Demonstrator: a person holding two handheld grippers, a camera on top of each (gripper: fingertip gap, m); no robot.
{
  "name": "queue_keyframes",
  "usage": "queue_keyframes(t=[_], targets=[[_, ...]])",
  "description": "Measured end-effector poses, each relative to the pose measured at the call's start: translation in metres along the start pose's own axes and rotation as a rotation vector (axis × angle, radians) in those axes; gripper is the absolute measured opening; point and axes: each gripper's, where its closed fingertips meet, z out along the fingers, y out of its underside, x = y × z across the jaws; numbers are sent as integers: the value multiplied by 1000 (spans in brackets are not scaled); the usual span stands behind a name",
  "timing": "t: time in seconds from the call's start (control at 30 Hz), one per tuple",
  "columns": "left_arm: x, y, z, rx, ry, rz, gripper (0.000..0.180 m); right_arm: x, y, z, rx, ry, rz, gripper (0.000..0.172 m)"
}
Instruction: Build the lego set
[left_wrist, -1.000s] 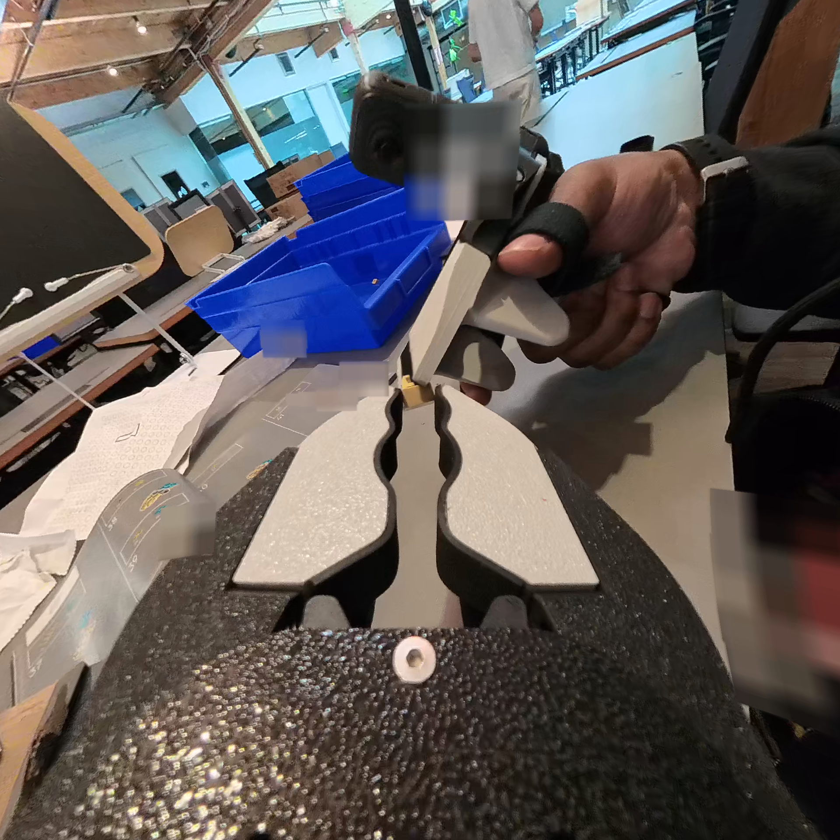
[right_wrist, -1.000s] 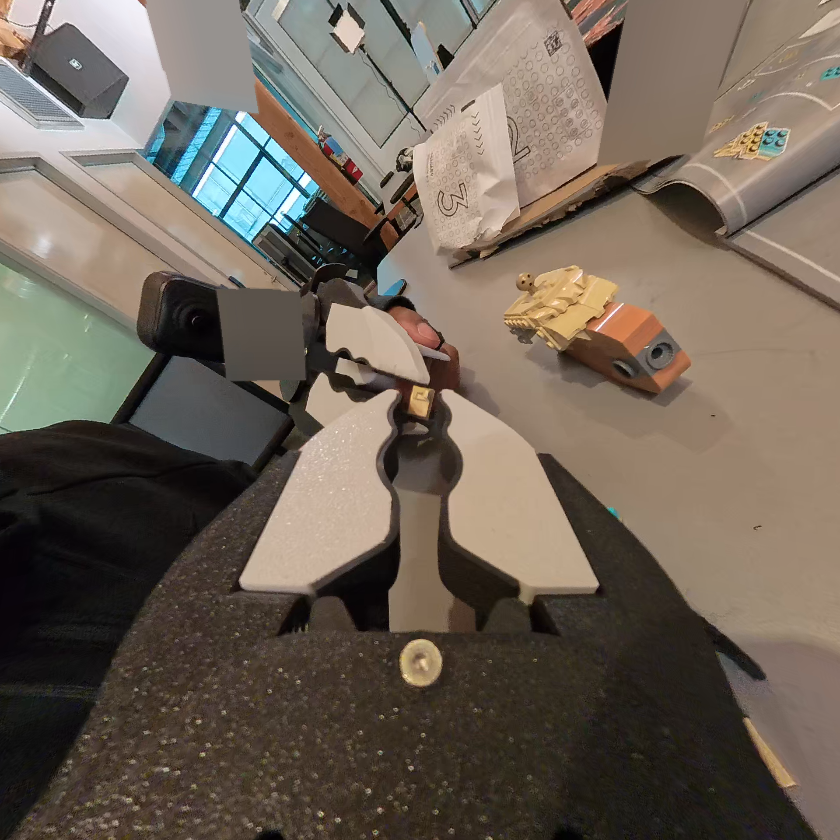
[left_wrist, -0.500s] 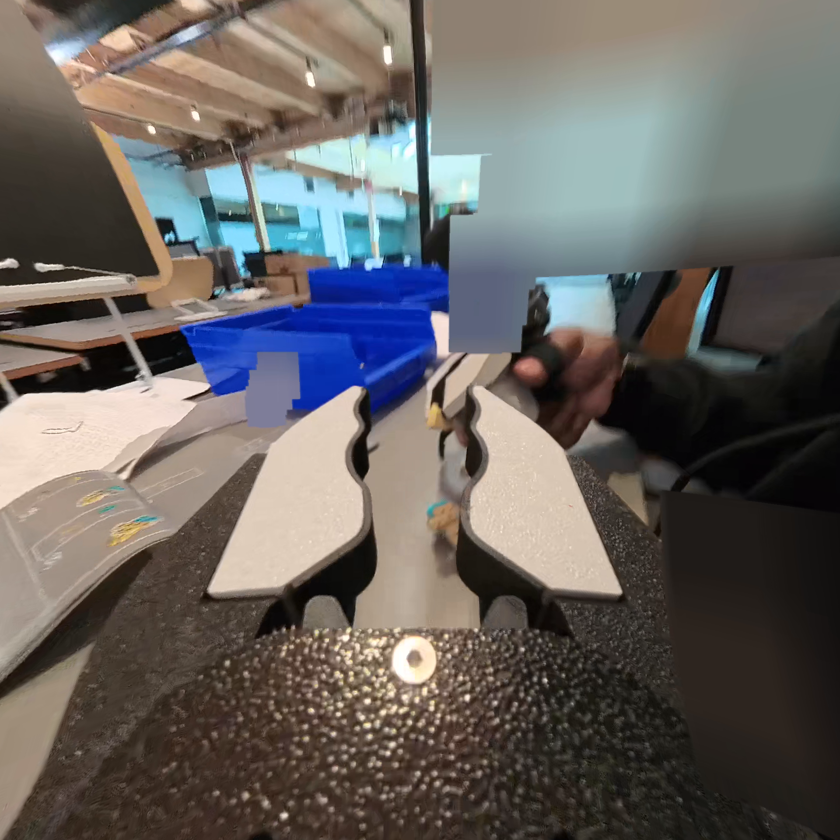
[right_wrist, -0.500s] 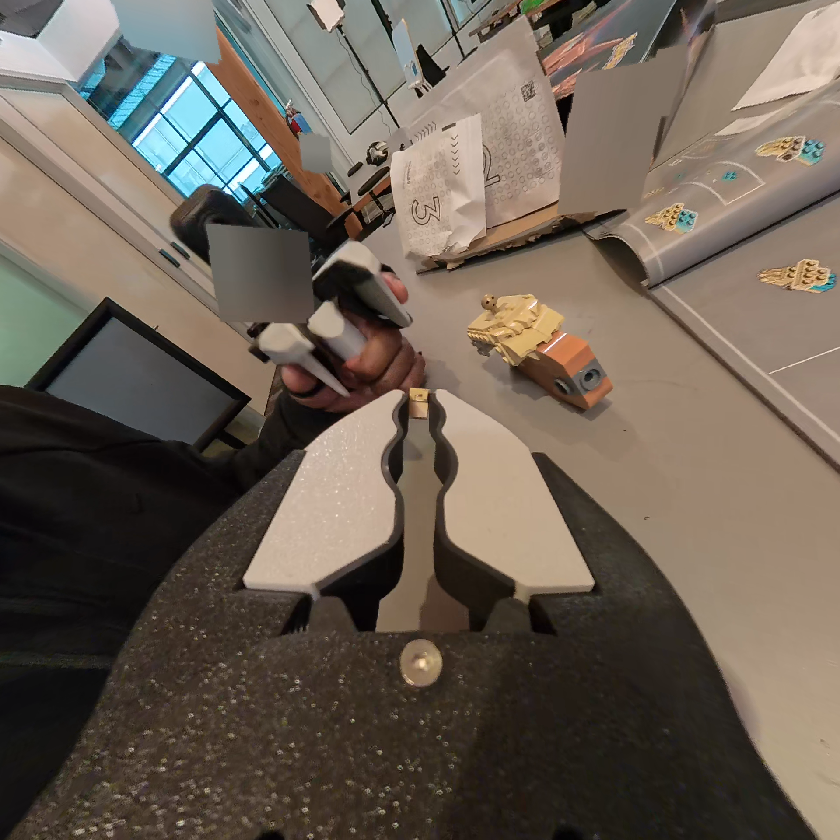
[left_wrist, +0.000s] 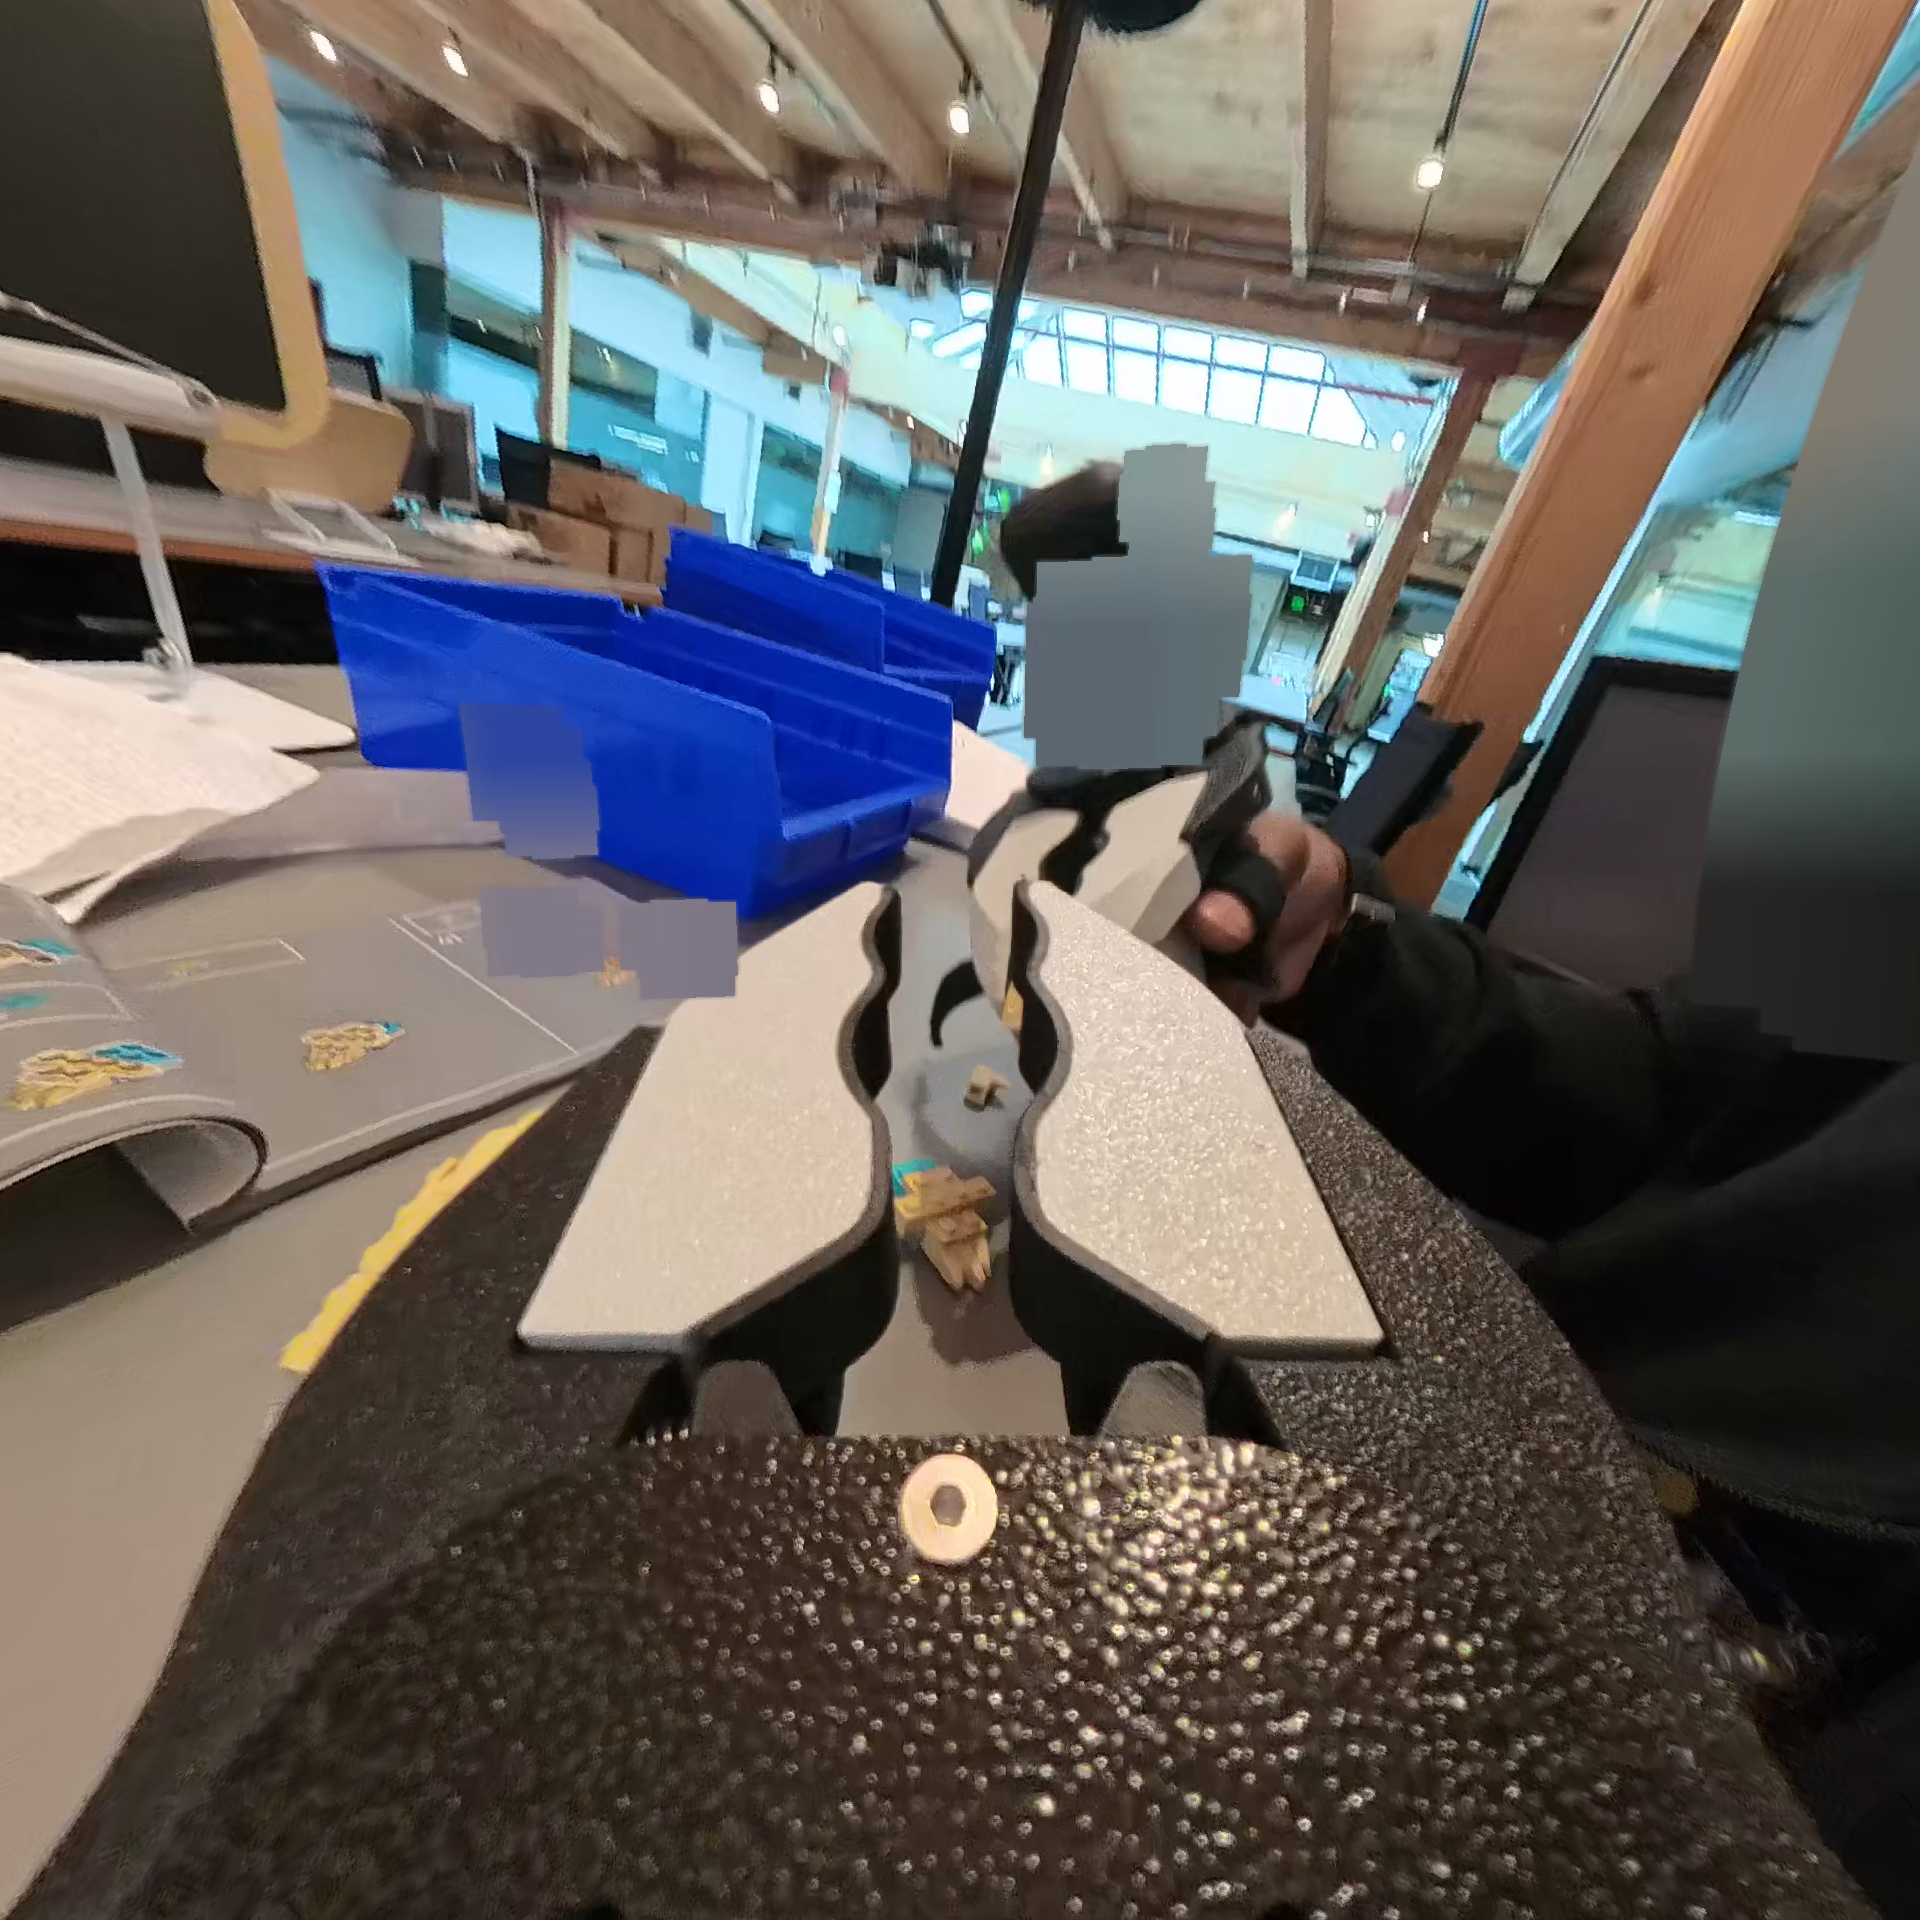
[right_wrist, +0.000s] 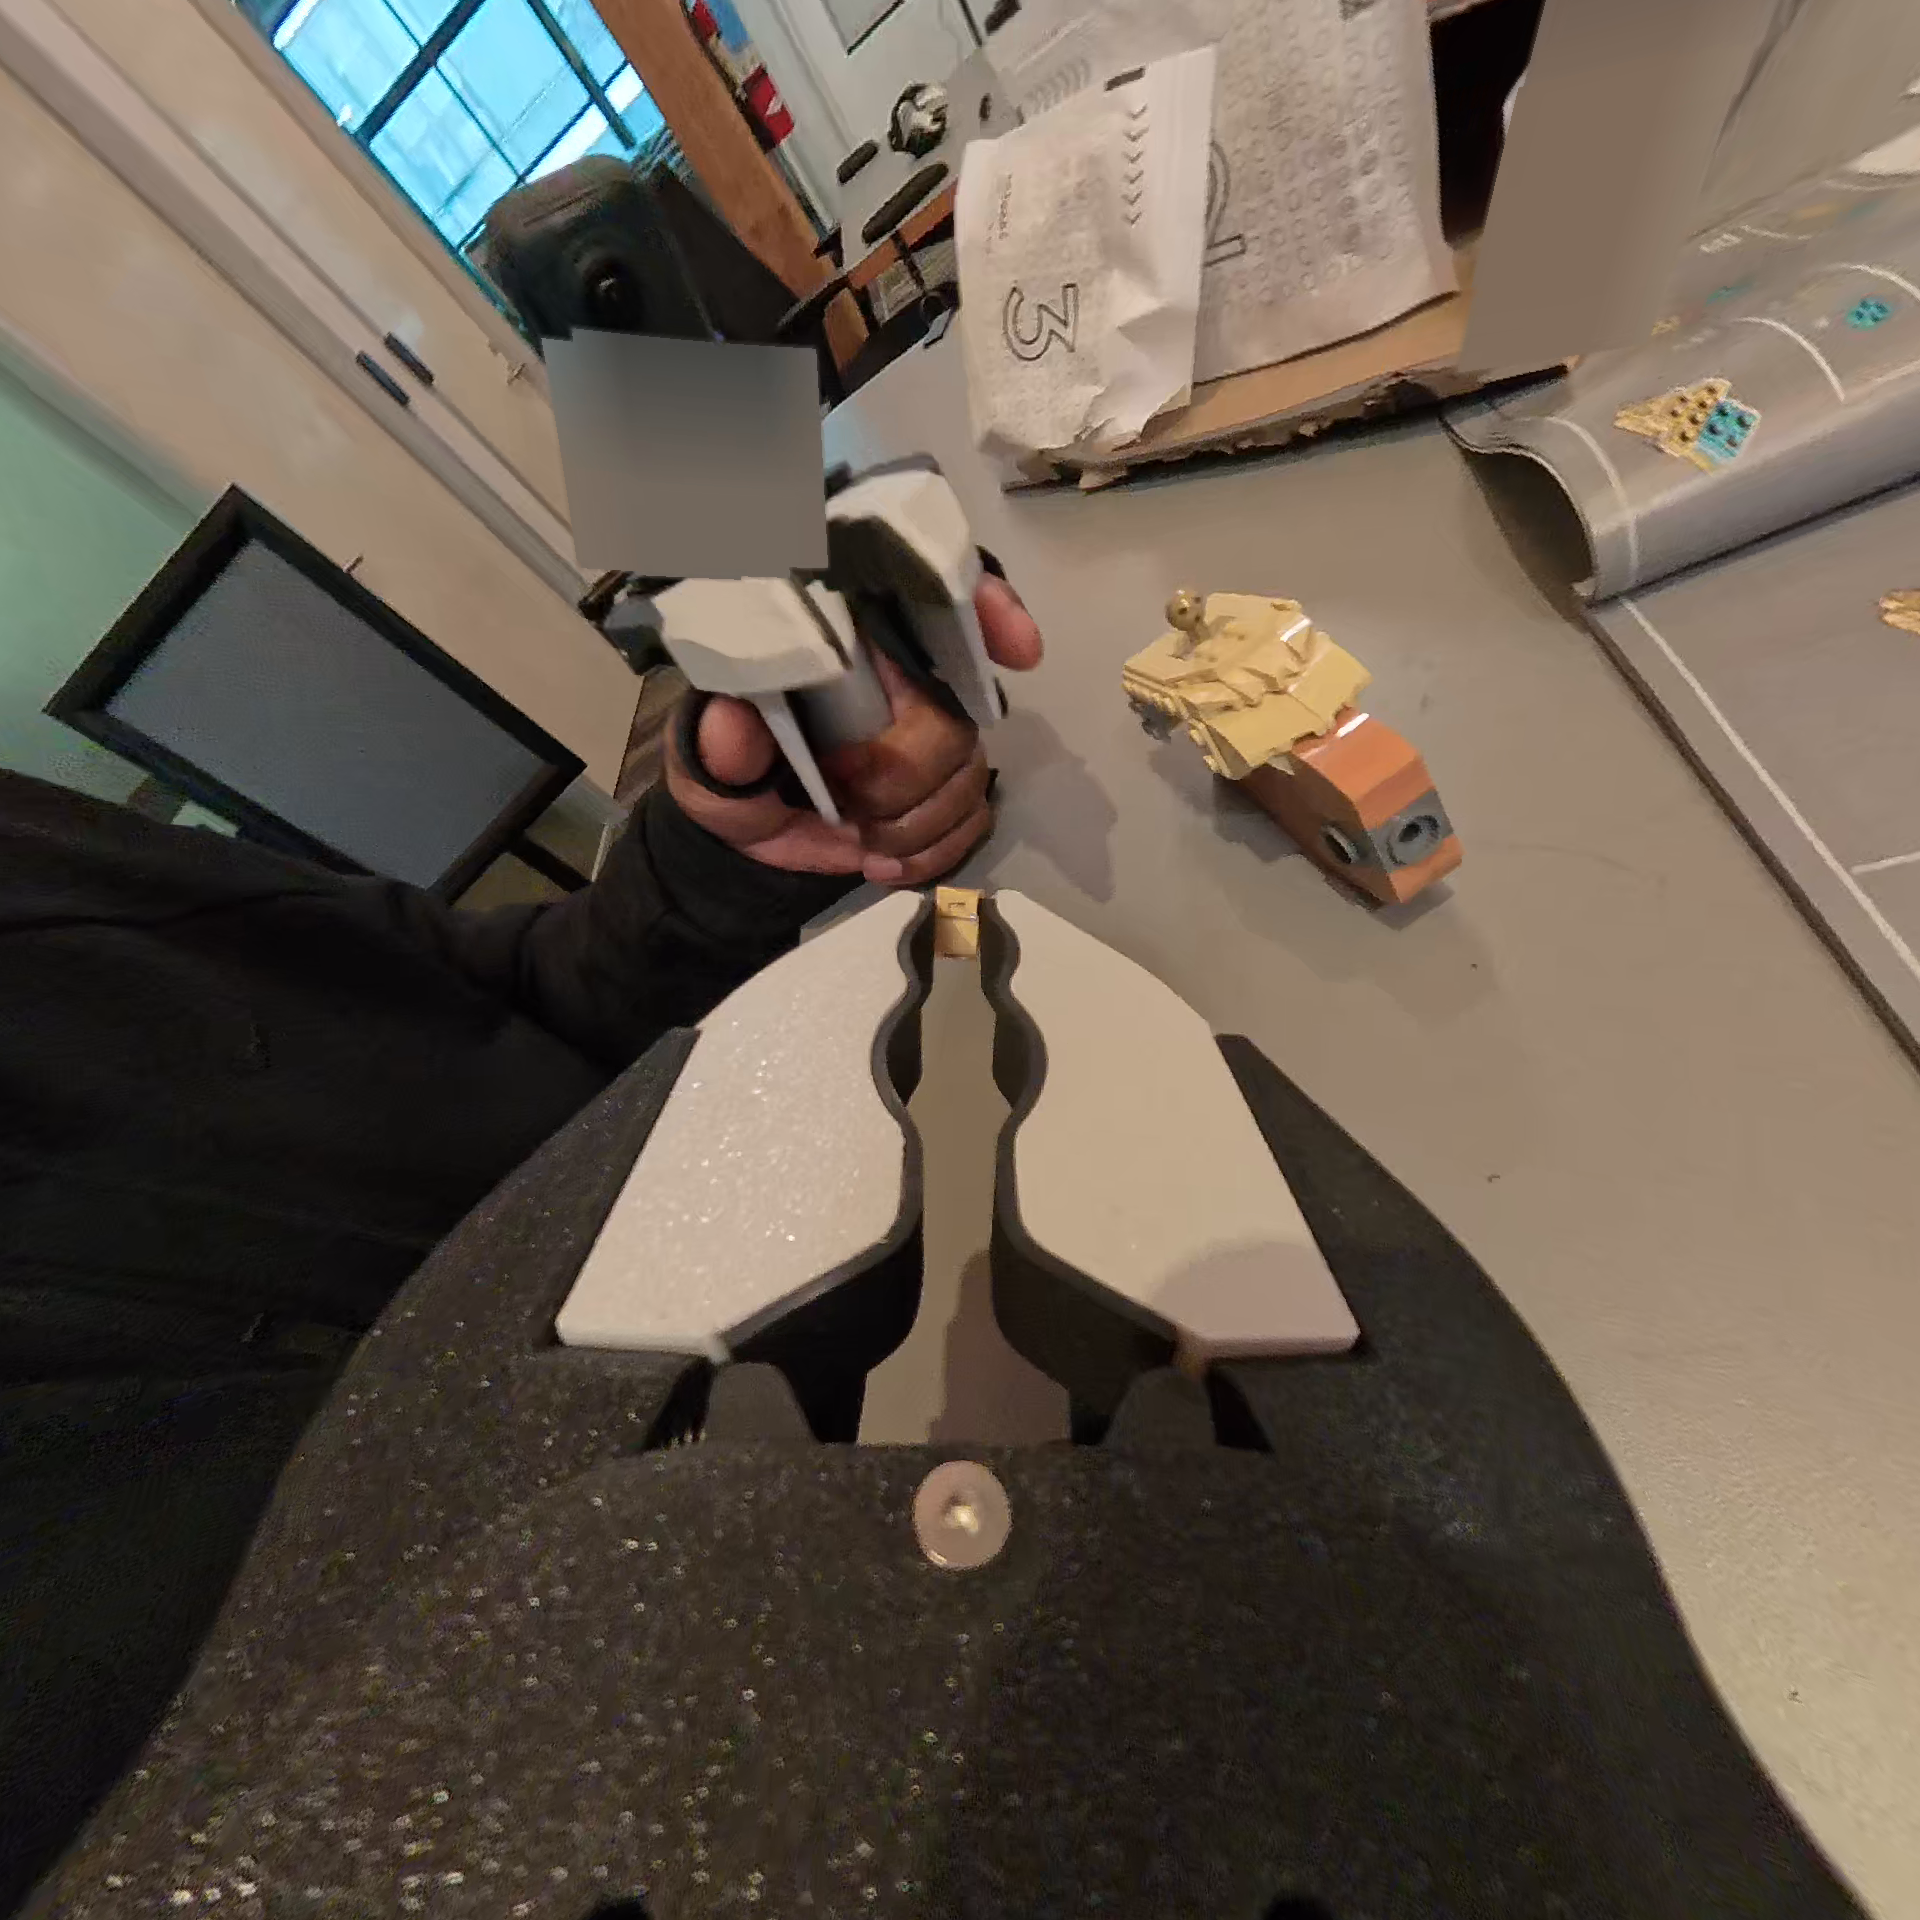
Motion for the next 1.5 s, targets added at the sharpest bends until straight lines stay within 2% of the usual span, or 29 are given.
queue_keyframes(t=[0.17,0.57,0.8,1.4,1.5], targets=[[7,15,3,-120,35,-26,19,-22,-4,1,-76,-24,-100,8],[36,22,-10,-174,205,-69,18,-52,5,16,-202,11,-230,8],[45,24,-12,-197,277,-78,18,-53,8,22,-235,-3,-287,8],[51,39,-16,-316,304,7,18,-50,9,23,-248,-16,-386,8],[52,39,-16,-318,312,27,8,-48,9,24,-239,-4,-373,8]])
